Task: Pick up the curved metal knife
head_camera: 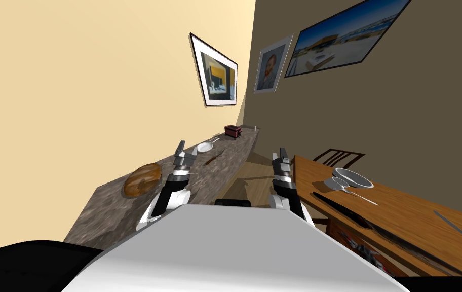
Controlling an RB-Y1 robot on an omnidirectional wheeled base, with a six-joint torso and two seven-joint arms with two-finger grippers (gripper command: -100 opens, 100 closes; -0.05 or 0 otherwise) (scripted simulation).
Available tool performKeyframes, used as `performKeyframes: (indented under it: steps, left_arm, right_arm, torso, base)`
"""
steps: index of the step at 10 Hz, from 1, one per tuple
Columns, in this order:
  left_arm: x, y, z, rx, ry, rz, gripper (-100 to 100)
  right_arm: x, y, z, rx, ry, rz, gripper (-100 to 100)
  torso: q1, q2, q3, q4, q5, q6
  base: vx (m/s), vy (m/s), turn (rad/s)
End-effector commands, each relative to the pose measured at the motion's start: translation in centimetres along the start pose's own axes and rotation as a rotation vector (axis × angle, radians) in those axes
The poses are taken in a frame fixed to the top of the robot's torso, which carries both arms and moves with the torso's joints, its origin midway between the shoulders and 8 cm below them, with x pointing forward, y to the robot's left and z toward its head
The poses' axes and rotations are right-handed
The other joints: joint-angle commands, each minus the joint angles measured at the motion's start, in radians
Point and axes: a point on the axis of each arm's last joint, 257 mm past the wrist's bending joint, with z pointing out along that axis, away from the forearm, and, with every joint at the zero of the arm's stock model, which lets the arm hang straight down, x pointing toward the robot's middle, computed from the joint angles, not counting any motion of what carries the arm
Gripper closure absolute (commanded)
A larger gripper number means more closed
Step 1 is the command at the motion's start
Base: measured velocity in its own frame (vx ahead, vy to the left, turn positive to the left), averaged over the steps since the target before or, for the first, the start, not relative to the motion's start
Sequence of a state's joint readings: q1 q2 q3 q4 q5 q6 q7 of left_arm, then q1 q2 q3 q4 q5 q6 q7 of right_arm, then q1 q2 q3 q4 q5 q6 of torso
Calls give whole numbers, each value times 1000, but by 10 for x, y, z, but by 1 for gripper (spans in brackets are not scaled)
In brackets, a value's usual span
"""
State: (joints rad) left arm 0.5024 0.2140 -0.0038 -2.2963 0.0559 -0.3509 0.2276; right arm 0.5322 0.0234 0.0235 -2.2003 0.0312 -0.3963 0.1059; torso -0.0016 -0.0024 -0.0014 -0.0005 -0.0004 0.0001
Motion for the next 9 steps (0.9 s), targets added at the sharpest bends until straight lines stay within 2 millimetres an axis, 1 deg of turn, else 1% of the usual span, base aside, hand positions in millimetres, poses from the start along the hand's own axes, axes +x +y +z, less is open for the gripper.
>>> performKeyframes:
  steps: [1, 9]
  left_arm:
    - [-2, 9, 0, -43, -5, -12, -100]
    - [-19, 56, -4, -258, -40, -116, -100]
  right_arm:
    - [0, 0, 0, 0, 0, 0, 0]
    - [0, 0, 0, 0, 0, 0, 0]
  torso:
    - [0, 0, 0, 0, 0, 0]
    - [-1, 0, 0, 0, 0, 0]
  base:
    - [27, -20, -21]
    - [38, -31, -31]
